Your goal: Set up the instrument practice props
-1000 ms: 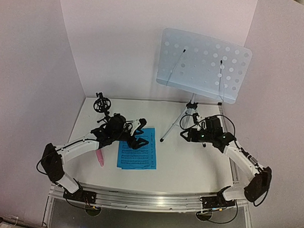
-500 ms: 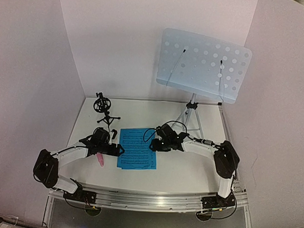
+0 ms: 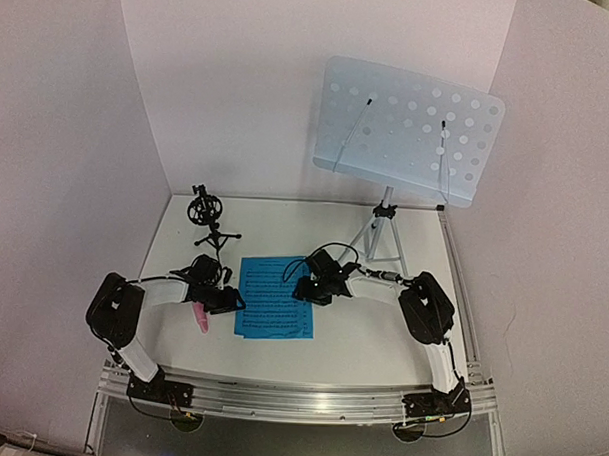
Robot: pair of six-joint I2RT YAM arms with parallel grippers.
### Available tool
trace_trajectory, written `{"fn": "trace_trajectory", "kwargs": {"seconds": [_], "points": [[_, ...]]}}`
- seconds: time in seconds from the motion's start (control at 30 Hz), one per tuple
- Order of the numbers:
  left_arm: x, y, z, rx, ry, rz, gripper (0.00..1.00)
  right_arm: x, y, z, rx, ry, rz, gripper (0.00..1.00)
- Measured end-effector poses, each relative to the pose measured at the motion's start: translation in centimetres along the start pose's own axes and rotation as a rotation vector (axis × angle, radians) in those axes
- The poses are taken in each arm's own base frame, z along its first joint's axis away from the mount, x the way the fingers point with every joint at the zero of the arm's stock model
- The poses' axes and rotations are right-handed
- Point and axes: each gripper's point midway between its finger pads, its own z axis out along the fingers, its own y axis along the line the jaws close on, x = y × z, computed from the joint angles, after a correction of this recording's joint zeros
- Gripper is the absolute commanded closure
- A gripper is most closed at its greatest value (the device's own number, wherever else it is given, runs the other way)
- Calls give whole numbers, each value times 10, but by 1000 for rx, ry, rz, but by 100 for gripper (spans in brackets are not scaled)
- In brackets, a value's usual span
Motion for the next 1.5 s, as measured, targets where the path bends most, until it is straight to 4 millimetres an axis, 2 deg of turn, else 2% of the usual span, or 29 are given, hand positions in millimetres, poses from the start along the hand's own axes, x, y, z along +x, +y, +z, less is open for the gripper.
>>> {"fn": "trace_trajectory", "kwargs": {"seconds": [0.1,0.27,0.43,0.5,0.57,0.63,0.73,0.87,1.07,1.17,1.27,1.3,1.4,1.5], "points": [[-3,-5,3,27,7,-2,44,-1,-3,8,-13,20,22,46],[-3,-10,7,63,17,-15,51,-6,-1,11,-55,19,58,46],[-3,-13,9,95,23,-23,54,-8,3,14,-104,5,77,47],[-3,-12,9,106,21,-36,61,-8,5,15,-120,2,79,47],[-3,-11,10,118,17,-47,77,-8,6,15,-131,-1,79,47],[-2,-9,11,120,15,-63,88,-9,7,16,-140,-3,80,47],[3,-3,12,104,21,-83,99,-9,8,16,-147,-6,79,47],[4,0,9,98,12,-91,100,-9,9,16,-153,-9,77,46],[-2,-10,-4,115,-21,-56,100,-7,10,14,-162,-1,57,42],[-7,-23,-13,141,-13,4,100,-3,10,9,-158,14,17,32],[-16,-41,-28,172,-29,92,100,3,9,-5,-153,18,-35,20],[-19,-47,-35,185,-39,129,100,3,11,-15,-156,10,-52,19],[-20,-67,-58,216,-71,265,100,1,23,-54,-186,-37,-114,18],[-16,-93,-82,244,-112,459,100,-7,43,-98,-244,-111,-185,17]]}}
